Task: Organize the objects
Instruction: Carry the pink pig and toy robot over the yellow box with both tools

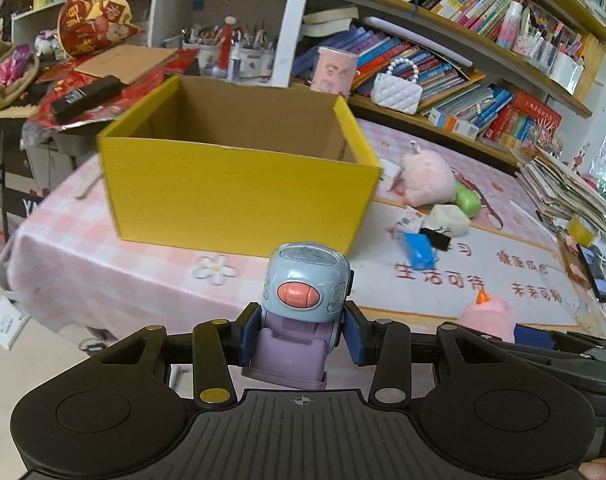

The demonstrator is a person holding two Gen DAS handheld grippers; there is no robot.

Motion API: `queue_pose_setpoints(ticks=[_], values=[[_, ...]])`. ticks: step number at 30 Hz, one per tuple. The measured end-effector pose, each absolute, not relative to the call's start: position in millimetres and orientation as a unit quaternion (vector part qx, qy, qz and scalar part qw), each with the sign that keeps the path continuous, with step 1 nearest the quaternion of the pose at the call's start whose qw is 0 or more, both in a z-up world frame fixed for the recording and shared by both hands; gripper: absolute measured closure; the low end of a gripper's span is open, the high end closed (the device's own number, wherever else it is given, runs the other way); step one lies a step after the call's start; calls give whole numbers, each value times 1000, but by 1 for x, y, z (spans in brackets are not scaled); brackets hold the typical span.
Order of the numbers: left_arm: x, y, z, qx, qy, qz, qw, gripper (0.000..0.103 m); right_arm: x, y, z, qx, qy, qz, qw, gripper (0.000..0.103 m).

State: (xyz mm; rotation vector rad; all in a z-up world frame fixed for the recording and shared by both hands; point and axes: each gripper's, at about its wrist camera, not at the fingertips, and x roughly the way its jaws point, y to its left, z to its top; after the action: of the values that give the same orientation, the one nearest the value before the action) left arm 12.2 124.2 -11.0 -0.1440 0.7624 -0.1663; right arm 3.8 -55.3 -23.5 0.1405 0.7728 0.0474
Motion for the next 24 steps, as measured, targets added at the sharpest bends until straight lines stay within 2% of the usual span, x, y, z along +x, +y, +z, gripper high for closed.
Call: queue_pose_setpoints(ticks=[12,24], values=[[-13,182,2,-85,340,-48,935,62,-5,8,-10,41,362,70,928,40],[-22,202,4,-96,329,-45,938,62,-9,26,-5,25,358,77,930,40]])
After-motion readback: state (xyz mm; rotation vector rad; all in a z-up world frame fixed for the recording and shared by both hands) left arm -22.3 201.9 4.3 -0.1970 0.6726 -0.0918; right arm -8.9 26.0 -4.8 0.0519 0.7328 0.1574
